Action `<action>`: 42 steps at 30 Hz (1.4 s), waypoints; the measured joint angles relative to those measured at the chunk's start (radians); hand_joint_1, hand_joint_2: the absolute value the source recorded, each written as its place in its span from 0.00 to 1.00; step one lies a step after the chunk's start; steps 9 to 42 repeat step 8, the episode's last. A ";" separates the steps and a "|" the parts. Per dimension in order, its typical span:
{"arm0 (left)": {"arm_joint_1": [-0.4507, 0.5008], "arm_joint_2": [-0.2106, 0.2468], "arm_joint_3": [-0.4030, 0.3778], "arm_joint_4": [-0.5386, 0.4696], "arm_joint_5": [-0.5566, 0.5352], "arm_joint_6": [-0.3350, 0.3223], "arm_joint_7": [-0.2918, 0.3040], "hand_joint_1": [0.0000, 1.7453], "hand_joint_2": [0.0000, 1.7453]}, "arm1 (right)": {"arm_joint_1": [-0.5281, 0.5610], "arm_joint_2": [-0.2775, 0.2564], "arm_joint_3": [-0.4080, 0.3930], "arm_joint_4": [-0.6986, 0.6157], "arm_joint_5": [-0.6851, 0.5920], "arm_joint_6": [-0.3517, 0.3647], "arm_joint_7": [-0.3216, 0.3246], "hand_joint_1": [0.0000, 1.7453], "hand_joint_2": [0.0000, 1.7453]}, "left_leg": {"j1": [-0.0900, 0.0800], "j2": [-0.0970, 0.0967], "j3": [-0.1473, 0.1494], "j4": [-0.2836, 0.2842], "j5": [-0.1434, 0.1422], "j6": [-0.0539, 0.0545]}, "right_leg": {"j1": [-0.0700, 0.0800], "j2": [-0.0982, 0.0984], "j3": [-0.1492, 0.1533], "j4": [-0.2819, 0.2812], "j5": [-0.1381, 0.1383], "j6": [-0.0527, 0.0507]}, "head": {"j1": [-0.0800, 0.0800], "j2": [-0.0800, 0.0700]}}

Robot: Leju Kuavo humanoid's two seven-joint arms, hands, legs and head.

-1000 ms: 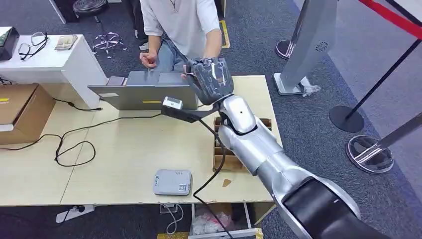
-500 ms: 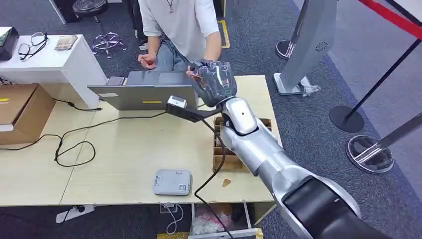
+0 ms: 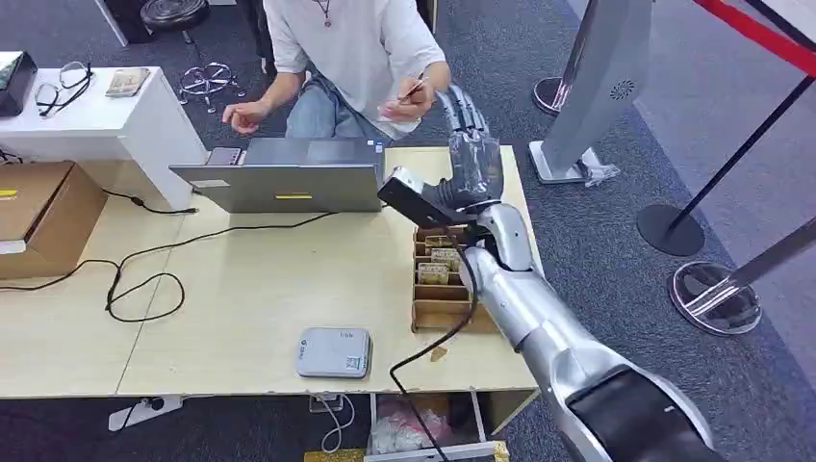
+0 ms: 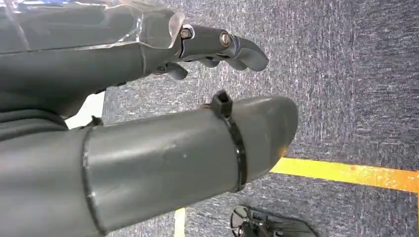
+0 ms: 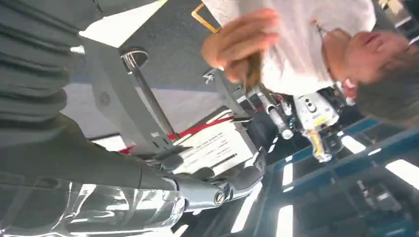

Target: Pass the card to the sensor for recognition and then transmit it.

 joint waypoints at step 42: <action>0.004 0.002 -0.020 0.000 -0.027 -0.006 -0.021 0.00 0.00 | 0.246 -0.118 -0.069 -0.345 -0.227 0.027 -0.087 0.00 0.00 | 0.000 -0.003 -0.001 0.000 0.000 0.000 | 0.000 -0.002 0.000 -0.001 -0.001 0.001 | 0.001 0.000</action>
